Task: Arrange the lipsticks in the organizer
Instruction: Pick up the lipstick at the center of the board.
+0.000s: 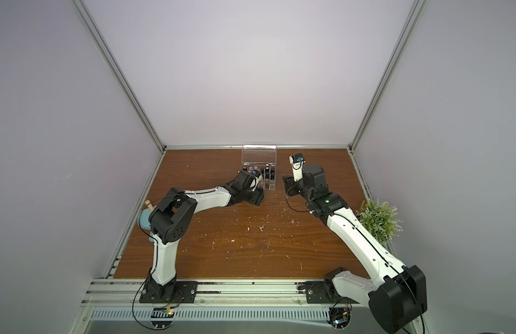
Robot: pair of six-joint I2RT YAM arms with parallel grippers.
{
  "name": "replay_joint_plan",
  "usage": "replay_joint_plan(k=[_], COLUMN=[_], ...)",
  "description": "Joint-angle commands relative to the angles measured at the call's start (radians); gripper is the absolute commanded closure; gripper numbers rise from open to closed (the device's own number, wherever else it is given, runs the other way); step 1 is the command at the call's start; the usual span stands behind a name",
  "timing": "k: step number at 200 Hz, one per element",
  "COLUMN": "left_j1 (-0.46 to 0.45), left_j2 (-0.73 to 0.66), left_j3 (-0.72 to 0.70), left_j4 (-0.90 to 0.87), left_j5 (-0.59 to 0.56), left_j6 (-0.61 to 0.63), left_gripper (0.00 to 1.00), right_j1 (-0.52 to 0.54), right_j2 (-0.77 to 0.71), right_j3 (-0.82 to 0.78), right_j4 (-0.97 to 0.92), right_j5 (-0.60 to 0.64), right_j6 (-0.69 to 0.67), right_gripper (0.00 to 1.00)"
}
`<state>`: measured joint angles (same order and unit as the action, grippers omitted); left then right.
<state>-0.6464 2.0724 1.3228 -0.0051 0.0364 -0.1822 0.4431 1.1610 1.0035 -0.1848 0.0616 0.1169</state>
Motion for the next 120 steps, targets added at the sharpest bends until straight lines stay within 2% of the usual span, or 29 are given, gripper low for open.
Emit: replay_joint_plan(k=[1, 67, 120], left_j1=[-0.004, -0.007, -0.007], left_j2=[0.028, 0.122, 0.141], left_j3=[0.050, 0.149, 0.150], left_j4=[-0.025, -0.061, -0.076], left_j5=[-0.018, -0.033, -0.048], left_j6=[0.003, -0.039, -0.053], left_gripper=[0.16, 0.18, 0.32], right_j1=[-0.003, -0.006, -0.007], right_j2=[-0.029, -0.041, -0.055], right_j3=[0.003, 0.007, 0.005], right_j4=[0.026, 0.020, 0.016], right_j5=[-0.025, -0.029, -0.030], right_j6=[0.015, 0.016, 0.013], right_gripper=[0.41, 0.41, 0.42])
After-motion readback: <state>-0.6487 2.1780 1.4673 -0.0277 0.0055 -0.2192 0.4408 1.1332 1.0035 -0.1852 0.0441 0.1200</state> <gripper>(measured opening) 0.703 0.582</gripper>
